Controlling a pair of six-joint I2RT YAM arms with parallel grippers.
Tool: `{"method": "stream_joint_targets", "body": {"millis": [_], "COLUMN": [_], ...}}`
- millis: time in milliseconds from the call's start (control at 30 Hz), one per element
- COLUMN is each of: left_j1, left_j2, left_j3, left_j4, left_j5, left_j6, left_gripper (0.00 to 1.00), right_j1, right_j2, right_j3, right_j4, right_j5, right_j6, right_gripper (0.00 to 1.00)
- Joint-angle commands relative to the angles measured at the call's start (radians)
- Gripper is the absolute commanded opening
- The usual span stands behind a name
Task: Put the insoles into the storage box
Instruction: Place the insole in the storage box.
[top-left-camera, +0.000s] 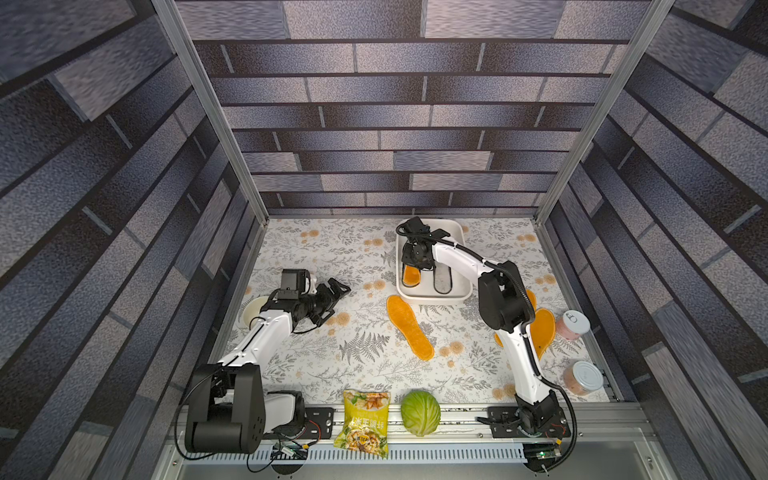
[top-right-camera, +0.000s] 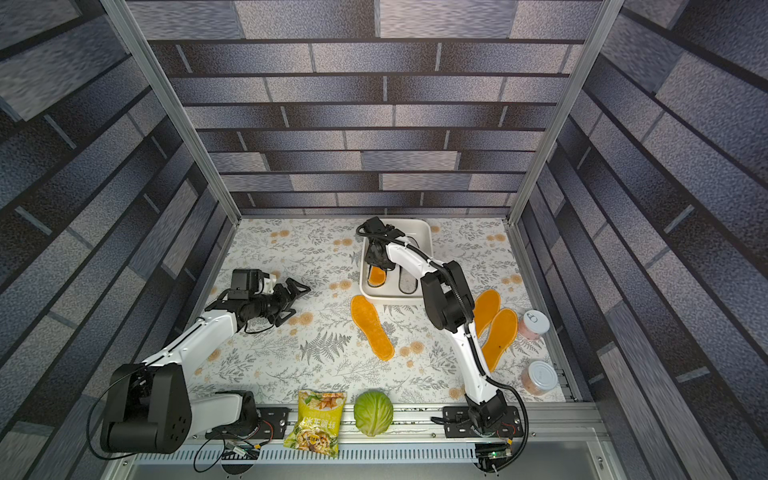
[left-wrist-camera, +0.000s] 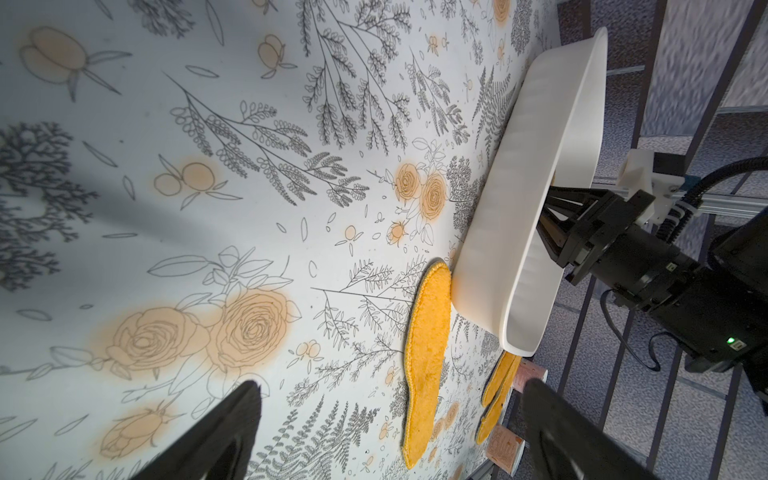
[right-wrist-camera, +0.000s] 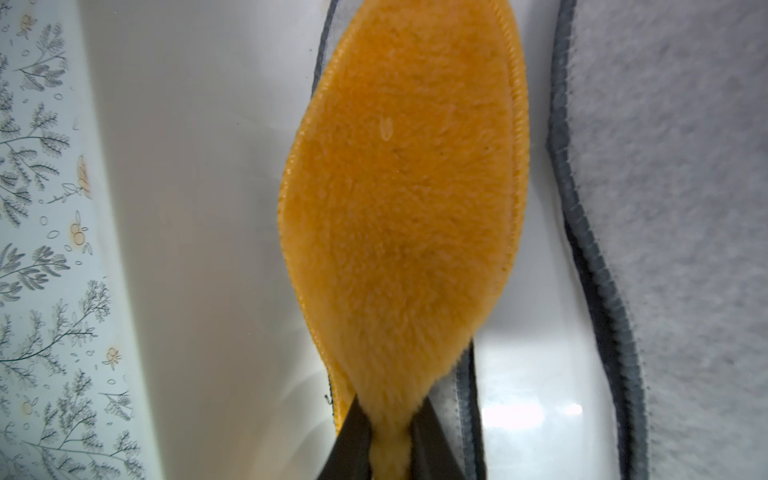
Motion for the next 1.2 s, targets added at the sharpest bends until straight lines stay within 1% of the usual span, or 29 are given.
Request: {"method": "stream_joint_targets", "body": {"millis": [0,167,267,500,633,767,867,1167], "left_j1": [0.009,0.009,0.008,0.01,0.01,0.01,0.01,0.01], "left_j2": [-0.005,-0.008,-0.011,-0.015,-0.013,-0.014,-0.016,-0.016], "left_j3": [0.004,0.002,0.001,0.001,0.001,0.0,0.0,0.0], "left_j4": [0.008,0.008,0.006,0.005,0.006,0.006,0.007,0.007], "left_j5": [0.007,0.007,0.006,0.004,0.006,0.006,0.005,0.006], "left_j6": [0.0,-0.002,-0.002,-0.002,-0.002,-0.001,-0.002,-0.001], "left_gripper": [1.0,1.0,1.0,1.0,1.0,1.0,1.0,1.0], "right_j1": [-0.008,-0.01,-0.012,-0.015,-0.017,-0.017,-0.017,-0.018], "right_j2": [0.032,0.04,0.039,0.038,0.034,0.023,0.014,-0.019], "right_j3": [0.027,0.039,0.037,0.031,0.03,0.028,0.024,0.002], "right_j4": [-0.04,-0.054,-0.054,-0.049,-0.049,-0.049,-0.046,-0.035], "right_j5": [-0.01,-0.022,-0.019,-0.027,-0.025,-0.02,-0.016,-0.001], "right_j6": [-0.015,-0.027,-0.025,-0.022,-0.023,-0.029,-0.032,-0.047], "right_gripper": [0.17,0.18,0.22,0.23,0.29,0.31,0.36,0.43]}}
